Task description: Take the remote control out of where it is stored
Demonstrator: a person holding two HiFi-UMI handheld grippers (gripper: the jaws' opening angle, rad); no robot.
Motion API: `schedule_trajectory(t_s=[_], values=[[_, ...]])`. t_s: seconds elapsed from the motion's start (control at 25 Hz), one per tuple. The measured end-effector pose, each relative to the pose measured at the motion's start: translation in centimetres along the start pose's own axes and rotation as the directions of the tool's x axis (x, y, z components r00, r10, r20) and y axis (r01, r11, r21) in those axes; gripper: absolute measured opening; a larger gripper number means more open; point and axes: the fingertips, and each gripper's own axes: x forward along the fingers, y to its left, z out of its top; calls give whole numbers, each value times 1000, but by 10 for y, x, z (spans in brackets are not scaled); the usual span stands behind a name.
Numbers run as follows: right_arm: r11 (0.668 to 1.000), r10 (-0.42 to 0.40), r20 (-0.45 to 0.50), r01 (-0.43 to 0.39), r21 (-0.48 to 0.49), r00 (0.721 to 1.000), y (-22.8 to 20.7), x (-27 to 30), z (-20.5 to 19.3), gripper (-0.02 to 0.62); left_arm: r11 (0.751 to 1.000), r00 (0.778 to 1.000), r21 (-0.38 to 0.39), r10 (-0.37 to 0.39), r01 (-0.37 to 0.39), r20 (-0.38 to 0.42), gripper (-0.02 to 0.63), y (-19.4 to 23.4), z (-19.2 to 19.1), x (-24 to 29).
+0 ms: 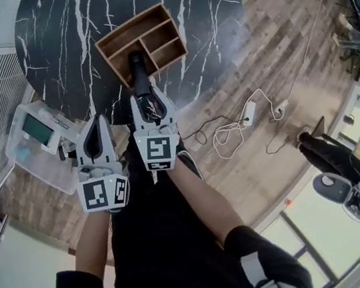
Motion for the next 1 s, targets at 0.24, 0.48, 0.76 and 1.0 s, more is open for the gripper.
schedule_trajectory(t_s=[0.24,0.48,0.76,1.0], values=[[999,16,19,-16,-39,1000,0,-6,12,189,1000,1000,2,3,-3,2,8,-2,4,-2],[999,24,32,-23,-47,999,-2,-8,21,187,1000,1000,0,3,-3,16,8,-4,9,-5],[999,26,32,-24,-42,999,-4,-12,27,187,1000,1000,1,4,-4,29,8,-6,19,-8],[999,31,24,-30,-44,999,-4,-18,29,187,1000,999,4,3,-4,34,8,-8,23,-12]])
